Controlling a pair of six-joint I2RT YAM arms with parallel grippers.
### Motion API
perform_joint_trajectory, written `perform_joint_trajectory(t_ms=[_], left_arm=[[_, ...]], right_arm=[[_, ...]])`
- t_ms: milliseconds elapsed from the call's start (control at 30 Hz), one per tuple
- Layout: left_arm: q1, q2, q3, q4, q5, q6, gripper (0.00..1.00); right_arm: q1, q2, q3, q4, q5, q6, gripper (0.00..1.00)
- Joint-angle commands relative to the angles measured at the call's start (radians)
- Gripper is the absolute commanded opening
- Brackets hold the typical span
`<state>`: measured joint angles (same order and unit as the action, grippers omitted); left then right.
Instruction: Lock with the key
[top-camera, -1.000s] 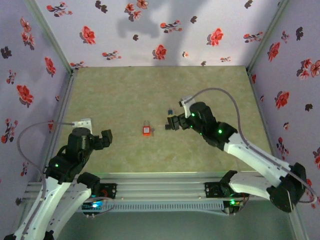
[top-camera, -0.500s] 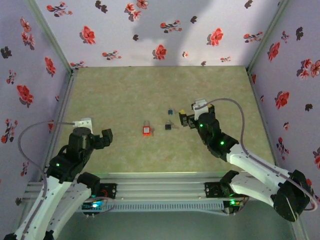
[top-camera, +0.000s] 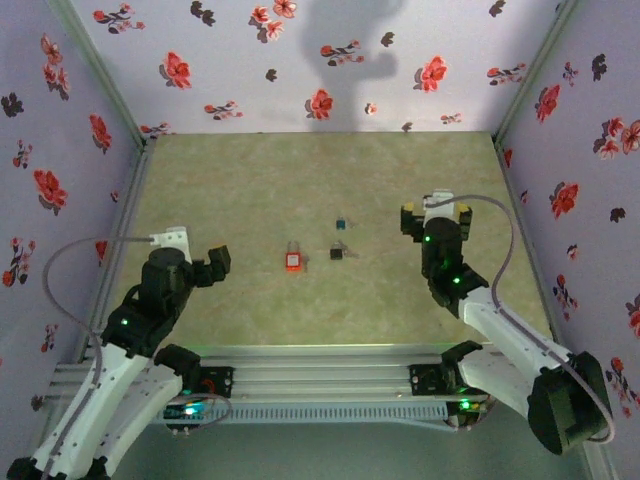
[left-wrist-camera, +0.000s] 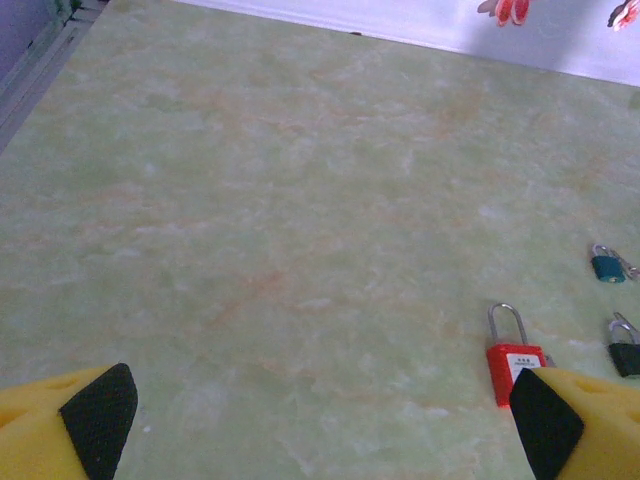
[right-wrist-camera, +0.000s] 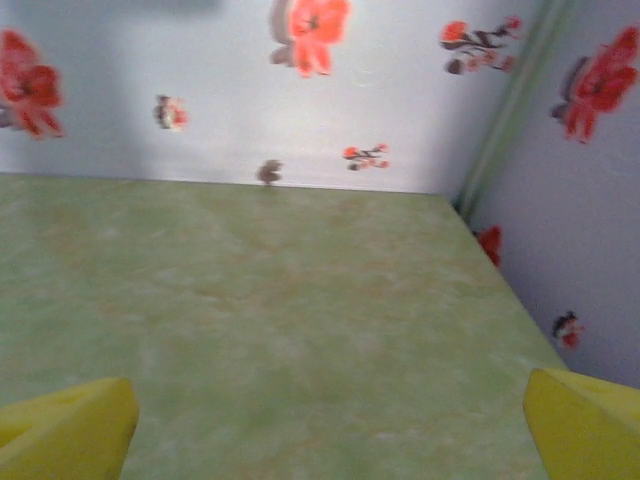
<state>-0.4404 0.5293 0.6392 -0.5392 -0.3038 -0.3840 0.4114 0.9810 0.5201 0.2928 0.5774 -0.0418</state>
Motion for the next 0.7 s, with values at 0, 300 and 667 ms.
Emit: perform_joint_trajectory(t_ms=[0,300,667], left_arm=[[-0.004,0.039,-0.025,0.120,-0.032,0.046,1.00],[0.005,0.170,-0.037,0.233,-0.047,0.032,1.00],[0.050,0.221,-0.038,0.276,-0.068,0.042,1.00]], right_arm=[[-0.056,0.035,-0.027,0.087,0.028,0.021,0.99],[-0.170,0.246,-0.072,0.258,0.020,0.057,0.99],[-0.206,0.528,-0.142,0.615,0.014,0.013,0.99]])
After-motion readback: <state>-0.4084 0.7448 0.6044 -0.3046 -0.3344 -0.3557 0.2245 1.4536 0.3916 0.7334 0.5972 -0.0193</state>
